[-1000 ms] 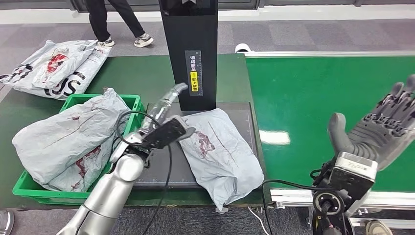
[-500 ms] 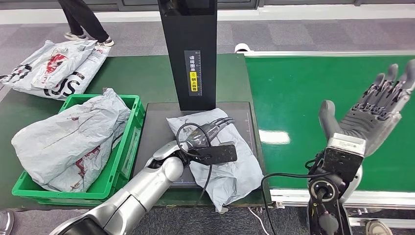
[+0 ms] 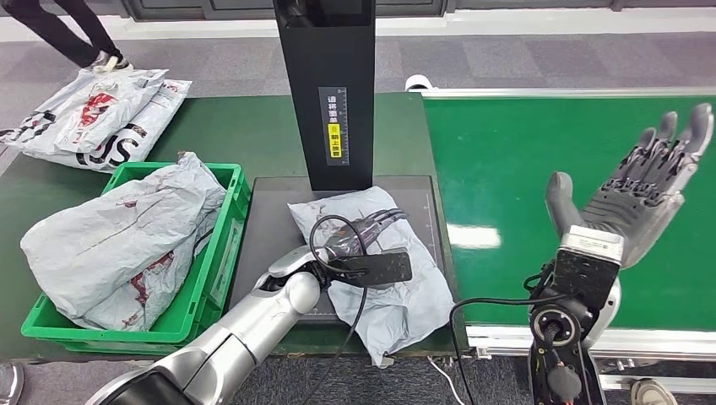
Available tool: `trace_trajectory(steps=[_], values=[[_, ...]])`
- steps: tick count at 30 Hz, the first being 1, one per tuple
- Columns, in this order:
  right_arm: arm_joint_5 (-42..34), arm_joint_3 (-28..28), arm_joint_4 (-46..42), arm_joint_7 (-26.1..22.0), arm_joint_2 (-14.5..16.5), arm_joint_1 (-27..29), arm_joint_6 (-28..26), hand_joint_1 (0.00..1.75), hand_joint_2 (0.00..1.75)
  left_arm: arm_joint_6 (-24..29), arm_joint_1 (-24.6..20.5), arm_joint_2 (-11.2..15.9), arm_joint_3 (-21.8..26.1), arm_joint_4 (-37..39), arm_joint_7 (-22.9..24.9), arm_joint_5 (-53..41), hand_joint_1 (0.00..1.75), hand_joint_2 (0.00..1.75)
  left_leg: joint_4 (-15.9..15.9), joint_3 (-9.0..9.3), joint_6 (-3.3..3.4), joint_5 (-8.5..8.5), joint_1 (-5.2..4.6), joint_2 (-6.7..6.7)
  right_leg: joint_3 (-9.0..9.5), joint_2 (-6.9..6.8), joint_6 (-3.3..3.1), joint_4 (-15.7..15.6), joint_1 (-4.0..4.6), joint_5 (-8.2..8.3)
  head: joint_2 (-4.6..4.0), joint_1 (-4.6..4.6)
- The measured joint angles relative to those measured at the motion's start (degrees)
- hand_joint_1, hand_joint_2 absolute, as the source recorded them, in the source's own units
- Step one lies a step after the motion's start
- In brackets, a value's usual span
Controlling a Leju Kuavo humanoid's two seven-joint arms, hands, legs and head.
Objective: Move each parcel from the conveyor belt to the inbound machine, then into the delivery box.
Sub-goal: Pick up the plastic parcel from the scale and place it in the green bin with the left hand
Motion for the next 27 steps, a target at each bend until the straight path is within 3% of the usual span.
trace_trajectory(steps=[10,16,17,20,21,27], values=[[-0.02,0.00,0.24,0.37,0.00,-0.32,-0.27,0.00,1.75,-1.25,-0.53,-0.49,-0.23,1.08,-0.34,0.60,0.00,1.75,0.00,0.00,0.00,0.00,0.00,0.00,0.00,-0.01,0.00,0.00,0.00,0.00,-0.01,0.00],[-0.02,0.00,0.64,0.79,0.02,-0.84,-0.75,0.00,1.75,-2.91,-1.27,-1.74,-3.17,4.10,1.10,2.07,0.00,1.75,0.00,0.00,0.00,0.00,-0.01,-0.01,0.02,-0.02,0.00,0.00,-0.01,0.00,0.00,0.00],[-0.01,0.00,0.68,0.83,0.03,-0.86,-0.74,0.00,1.75,-3.29,-1.53,-1.87,-3.71,4.90,1.61,1.93,0.14,1.75,0.00,0.00,0.00,0.00,-0.01,-0.01,0.02,-0.02,0.00,0.00,-0.01,0.00,0.00,0.00],[-0.13,0.00,0.81,0.86,0.13,-1.06,-0.54,0.00,1.75,-4.00,-2.69,-2.16,-6.16,7.71,5.10,-1.20,1.44,1.75,0.00,0.00,0.00,0.00,0.00,-0.01,0.02,-0.03,0.00,0.00,0.00,0.00,0.00,0.00],[-0.27,0.00,0.90,0.79,0.20,-1.20,-0.42,0.00,1.75,-4.13,-3.24,-2.25,-7.43,8.79,6.91,-3.12,1.74,1.75,0.00,0.01,0.00,0.00,0.00,-0.01,0.03,-0.03,0.00,0.00,0.00,0.00,0.00,0.00],[-0.81,0.00,1.54,0.32,0.38,-1.85,-0.02,0.00,1.75,-3.52,-6.11,-2.66,-13.84,13.09,10.43,-9.32,1.75,1.75,-0.01,0.18,0.01,0.00,0.01,-0.01,0.24,-0.03,0.00,0.00,0.01,0.00,-0.01,0.00]])
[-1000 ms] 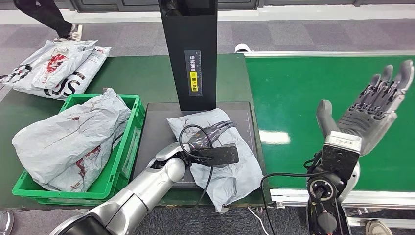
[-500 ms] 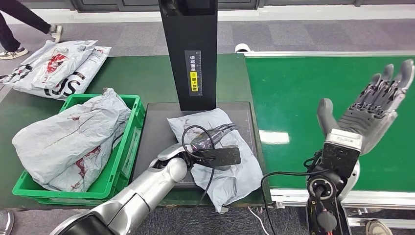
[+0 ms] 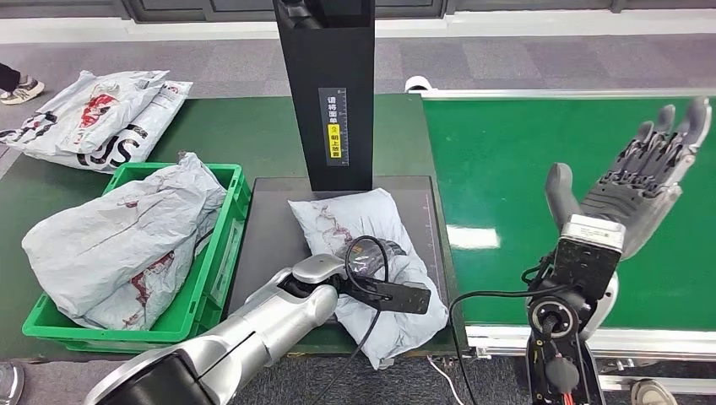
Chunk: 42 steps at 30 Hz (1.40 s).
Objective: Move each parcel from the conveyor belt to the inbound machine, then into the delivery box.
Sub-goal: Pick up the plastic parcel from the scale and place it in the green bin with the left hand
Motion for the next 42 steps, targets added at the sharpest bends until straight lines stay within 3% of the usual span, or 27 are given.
trace_trajectory(steps=[15,18,22,28,30,35,42], values=[[-0.42,0.00,0.35,-0.63,0.03,-0.04,0.03,0.00,1.75,2.05,-1.71,-0.02,-2.86,2.35,0.43,-1.00,1.75,1.75,0.00,0.20,0.00,0.00,0.00,0.00,0.19,-0.01,0.00,0.00,0.00,0.00,0.00,0.00],[-0.33,0.00,0.28,-0.64,0.02,0.27,-0.04,0.00,1.75,6.26,-1.70,0.04,-2.85,2.35,0.36,-0.70,1.75,1.75,0.00,0.19,0.00,0.00,0.00,0.00,0.15,0.00,0.00,0.00,0.00,0.00,0.01,0.00],[0.44,-0.03,-0.98,-0.38,0.02,1.97,-0.16,0.00,1.75,16.19,-2.00,0.47,-2.15,1.08,-1.07,0.52,1.75,1.75,0.00,0.10,0.00,0.01,0.00,-0.01,0.06,-0.01,0.00,0.00,0.00,0.00,0.01,0.00],[0.85,-0.19,-2.70,0.15,0.03,3.32,-0.09,0.00,1.75,18.79,-2.69,1.15,-1.14,-1.30,-1.64,0.75,1.75,1.75,0.00,0.06,0.01,0.01,-0.01,-0.01,0.03,0.00,0.00,0.00,-0.01,0.00,0.01,0.00],[1.00,-0.55,-3.03,0.16,0.08,3.52,-0.20,0.00,1.75,21.85,-2.46,1.42,-0.43,-2.41,-2.97,1.96,1.75,1.75,0.01,0.02,0.01,0.01,-0.01,-0.02,0.00,-0.01,0.00,0.00,-0.01,0.00,-0.01,0.00],[1.32,-1.07,-4.00,0.22,0.27,4.71,-0.92,0.00,1.75,29.82,-0.99,2.58,5.74,-11.41,-8.80,10.05,1.75,1.75,0.01,-0.04,0.01,0.01,-0.01,-0.03,-0.07,0.01,0.00,0.00,-0.01,0.00,0.00,0.00],[-1.06,-1.75,-4.19,-1.26,0.15,5.88,-1.56,0.00,1.75,37.54,2.85,6.51,15.30,-35.97,-13.90,20.74,1.75,1.75,-0.02,-0.10,0.00,0.01,0.03,0.03,-0.17,0.08,-0.01,0.01,0.01,-0.01,0.00,0.00]])
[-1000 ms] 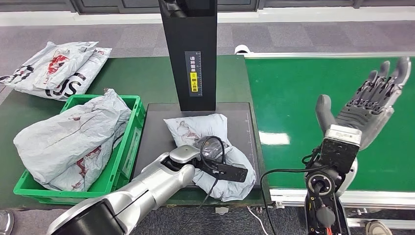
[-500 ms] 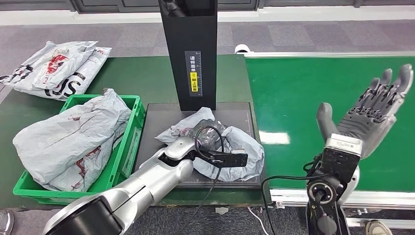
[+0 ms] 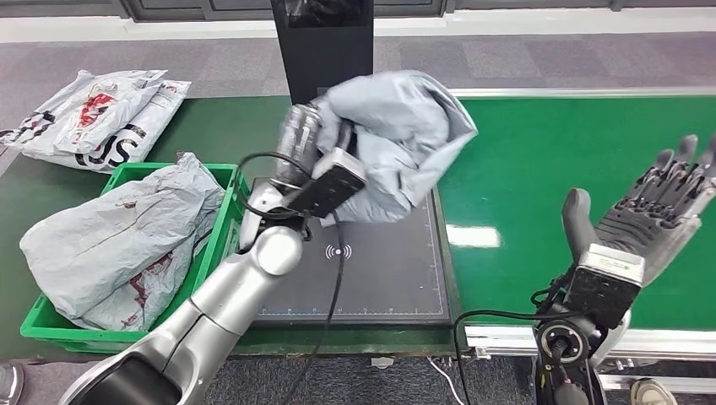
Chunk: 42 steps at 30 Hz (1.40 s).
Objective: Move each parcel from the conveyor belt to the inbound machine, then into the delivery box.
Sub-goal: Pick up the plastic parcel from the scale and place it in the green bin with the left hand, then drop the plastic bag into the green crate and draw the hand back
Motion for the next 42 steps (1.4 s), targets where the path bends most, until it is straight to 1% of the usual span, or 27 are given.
trace_trajectory(steps=[3,7,11,14,17,20,25,27,29,31,34,38,42], values=[[-0.65,-0.22,0.00,-0.66,-0.19,0.39,-0.16,0.00,1.75,3.40,2.13,1.60,3.55,-9.24,-1.55,1.80,1.75,1.75,-0.02,0.00,0.00,0.00,0.01,0.00,0.00,-0.01,-0.01,0.00,0.02,-0.01,-0.01,-0.01],[-0.67,-0.46,-0.15,-0.82,-0.27,1.31,-0.18,0.00,1.75,6.85,4.98,3.75,7.48,-17.84,-2.30,1.61,1.75,1.75,-0.02,-0.02,0.00,0.00,0.02,-0.01,0.00,-0.02,-0.01,0.00,0.04,-0.01,0.00,0.00],[-0.58,-0.84,-0.30,-0.92,-0.26,1.88,-0.17,0.00,1.75,9.73,6.65,5.64,11.02,-22.91,-0.75,-5.05,1.75,1.75,-0.02,-0.03,0.00,0.00,0.01,-0.03,0.01,-0.02,-0.01,0.00,0.03,-0.01,0.00,0.00],[-0.52,-0.95,-0.65,-0.94,-0.27,2.35,-0.17,0.00,1.75,11.02,7.06,7.48,14.06,-24.50,2.46,-11.57,1.75,1.75,-0.02,-0.03,0.00,0.00,0.01,-0.02,0.02,-0.02,0.00,0.00,0.02,-0.01,0.00,0.00],[-0.46,-1.06,-1.40,-0.90,-0.27,2.91,-0.17,0.00,1.75,11.24,7.51,9.88,17.65,-24.71,5.86,-17.26,1.75,1.75,-0.02,0.01,-0.01,0.01,0.01,0.01,0.01,0.00,-0.01,0.00,0.02,-0.01,0.01,-0.01],[-0.42,-1.13,-2.03,-0.88,-0.27,3.46,-0.18,0.00,1.75,11.26,8.12,11.69,20.79,-24.68,6.37,-18.04,1.75,1.75,-0.02,0.01,-0.05,0.04,0.04,0.00,-0.02,0.01,-0.02,0.00,0.04,-0.01,0.00,0.00],[-0.36,-1.15,-2.23,-0.88,-0.27,3.52,-0.17,0.00,1.75,11.27,8.70,12.72,22.53,-24.68,6.34,-18.64,1.75,1.75,-0.02,-0.04,-0.06,0.05,0.03,-0.04,-0.01,-0.02,-0.02,0.00,0.04,-0.01,0.00,0.00],[-0.34,-1.15,-2.24,-0.83,-0.27,3.52,-0.17,0.00,1.75,11.27,8.85,13.02,23.09,-24.68,7.22,-20.61,1.75,1.75,-0.01,-0.06,-0.06,0.04,0.02,-0.04,0.00,-0.02,-0.01,0.00,0.03,0.00,0.01,0.00],[-0.26,-1.15,-2.26,-0.61,-0.27,3.52,-0.16,0.00,1.75,11.24,9.40,13.57,24.12,-24.68,9.75,-25.60,1.75,1.75,-0.01,-0.06,-0.05,0.04,0.01,-0.03,0.00,-0.01,-0.01,0.00,0.01,0.00,0.01,0.00],[0.00,-1.15,-2.43,-0.10,-0.27,3.58,-0.15,0.00,1.75,10.62,10.55,14.63,25.91,-24.51,13.44,-32.85,1.75,1.75,-0.02,-0.04,-0.05,0.02,-0.01,0.04,-0.02,0.04,-0.01,0.00,0.00,-0.01,0.01,-0.01],[0.63,-1.15,-2.85,0.81,-0.29,3.78,0.01,0.00,1.75,8.67,12.69,17.14,29.63,-23.10,18.71,-41.47,1.75,1.75,-0.03,0.00,-0.06,0.02,0.03,0.15,-0.07,0.16,-0.03,0.00,0.00,-0.01,0.00,-0.02],[1.48,-1.15,-3.15,1.69,-0.44,3.81,0.79,0.00,1.75,6.18,15.44,20.82,34.49,-18.57,24.94,-51.88,1.75,1.75,-0.05,-0.01,-0.14,0.05,0.18,0.19,-0.10,0.24,-0.08,0.01,0.04,-0.02,0.00,-0.02],[2.26,-1.15,-3.24,2.38,-0.53,3.69,1.05,0.00,1.75,3.68,17.68,23.28,37.41,-14.54,29.91,-57.65,1.75,1.75,-0.05,-0.05,-0.18,0.07,0.20,0.13,-0.12,0.22,-0.10,0.02,0.18,-0.01,0.00,-0.01]])
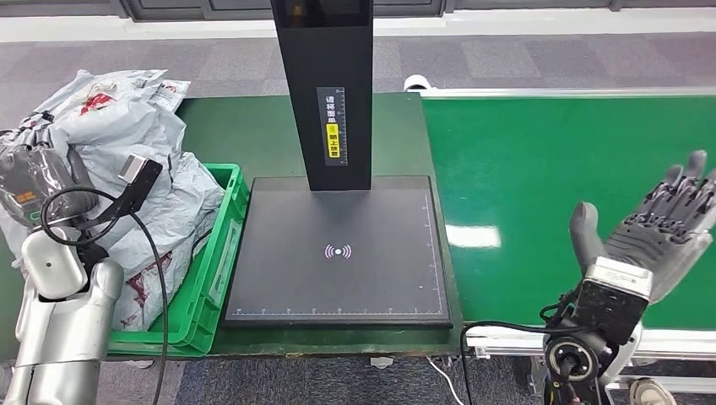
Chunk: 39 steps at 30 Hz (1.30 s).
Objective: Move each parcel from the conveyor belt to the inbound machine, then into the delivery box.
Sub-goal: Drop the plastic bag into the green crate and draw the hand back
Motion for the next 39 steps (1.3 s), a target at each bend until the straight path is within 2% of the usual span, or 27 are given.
trace_trajectory(steps=[3,6,10,13,16,22,28,32,39], values=[[0.33,0.00,-0.30,0.20,-0.03,-0.02,0.52,0.00,1.75,-3.08,1.03,2.76,-0.40,2.34,7.27,-0.94,1.75,1.75,0.01,-0.01,-0.01,-0.01,-0.01,0.03,-0.04,0.03,0.00,0.00,0.02,0.00,0.01,-0.01],[0.40,0.00,-0.38,0.26,-0.15,-0.17,1.03,0.00,1.75,-5.82,1.28,6.04,-3.51,4.30,14.48,-1.17,1.74,1.75,0.01,-0.03,-0.01,-0.01,-0.03,0.02,-0.06,0.03,0.01,-0.01,0.00,0.00,0.00,-0.01],[0.62,0.00,-0.38,0.27,-0.17,-0.54,1.60,0.00,1.75,-8.90,1.12,8.49,-7.32,6.74,17.00,-1.23,0.01,1.75,0.01,-0.02,-0.01,-0.01,-0.05,0.00,-0.04,0.00,0.01,-0.01,-0.02,0.01,0.00,-0.01],[0.64,0.00,-0.38,0.26,-0.19,-0.62,1.79,0.00,1.75,-12.63,0.67,8.70,-8.46,8.70,14.76,-0.85,0.00,1.75,0.02,-0.01,-0.01,-0.01,-0.06,0.01,-0.05,0.00,0.00,-0.01,-0.02,0.02,0.01,-0.01],[0.36,0.00,-0.38,0.13,-0.21,-0.92,2.17,0.00,1.75,-17.46,-0.20,7.61,-8.16,11.33,8.31,-0.53,0.00,1.75,0.02,0.00,-0.01,-0.01,-0.06,-0.01,-0.03,-0.01,0.00,-0.01,-0.03,0.02,0.00,-0.01],[0.20,0.00,-0.36,-0.14,-0.22,-1.44,2.67,0.00,1.75,-19.37,-1.84,4.27,-6.02,14.76,0.53,0.63,0.00,1.75,0.02,0.00,-0.02,0.00,-0.04,-0.02,-0.03,-0.03,-0.05,-0.01,-0.03,0.06,0.01,-0.01],[0.06,0.00,-0.36,-0.45,-0.22,-1.45,2.56,0.00,1.75,-21.60,-2.99,1.09,-5.27,15.00,-8.22,8.33,0.00,1.75,0.02,-0.01,-0.02,0.00,-0.05,-0.05,-0.02,-0.08,-0.04,-0.01,-0.03,0.05,0.00,-0.01],[-0.21,0.00,-0.35,-0.82,-0.22,-1.47,2.67,0.00,1.75,-24.13,-3.45,-0.28,-5.30,14.83,-10.36,11.44,0.00,1.75,0.02,0.00,-0.02,0.00,-0.05,-0.02,-0.03,-0.08,-0.05,-0.01,-0.03,0.06,0.00,-0.01],[-0.33,0.00,-0.33,-0.89,-0.22,-1.61,2.72,0.00,1.75,-24.85,-3.70,-1.26,-5.32,14.76,-10.61,12.43,0.00,1.75,0.02,0.00,-0.03,0.01,-0.04,-0.04,-0.02,-0.11,-0.05,0.00,-0.03,0.06,-0.01,-0.01]])
